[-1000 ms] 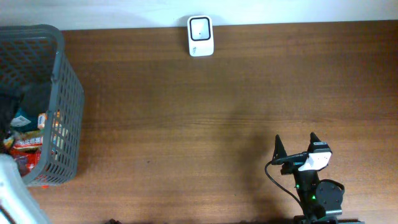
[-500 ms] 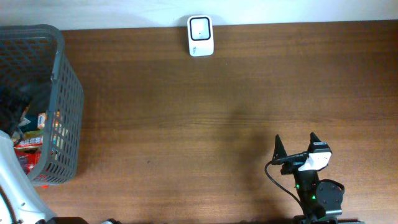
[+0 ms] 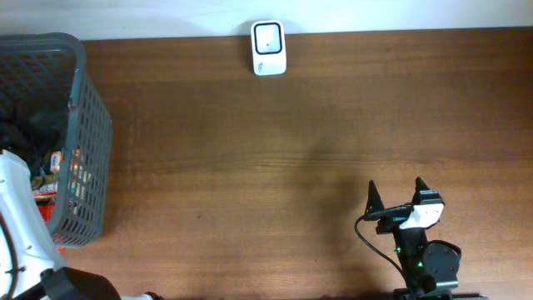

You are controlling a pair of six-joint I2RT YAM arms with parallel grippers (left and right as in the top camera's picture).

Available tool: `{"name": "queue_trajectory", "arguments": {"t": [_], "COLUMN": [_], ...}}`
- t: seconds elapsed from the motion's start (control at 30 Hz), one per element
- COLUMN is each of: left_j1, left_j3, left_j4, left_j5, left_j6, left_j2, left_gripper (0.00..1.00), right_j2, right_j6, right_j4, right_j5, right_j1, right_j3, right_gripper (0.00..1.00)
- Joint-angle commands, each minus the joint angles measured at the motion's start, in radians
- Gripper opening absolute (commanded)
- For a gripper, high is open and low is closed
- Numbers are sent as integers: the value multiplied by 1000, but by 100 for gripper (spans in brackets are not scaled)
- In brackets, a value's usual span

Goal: Scan the item barcode
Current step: 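Swing the left gripper over and down into the grey basket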

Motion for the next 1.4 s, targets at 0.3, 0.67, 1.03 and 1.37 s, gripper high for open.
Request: {"name": "queue_trajectory", "arguments": {"t": [0.3,0.67,1.03,1.37], "left_j1": [-1,4,61,89], "left_j3": [8,8,8,6], "left_j4": [-104,-114,-129,-108], "left_j5": [-203,-156,-151,-153], "left_j6": [-137,-177,-176,-176], "left_j2": [9,171,270,369], "left_gripper": [99,99,99,100], "right_j2": [-6,-6,-6,-6], "right_j6": [4,4,4,4], "right_j4": [-4,-4,-4,-4], "right_j5": [8,9,8,8], "right_j1": [1,1,1,1], "right_j3": [-7,-7,-7,-7], "right_gripper": [98,98,98,98]}}
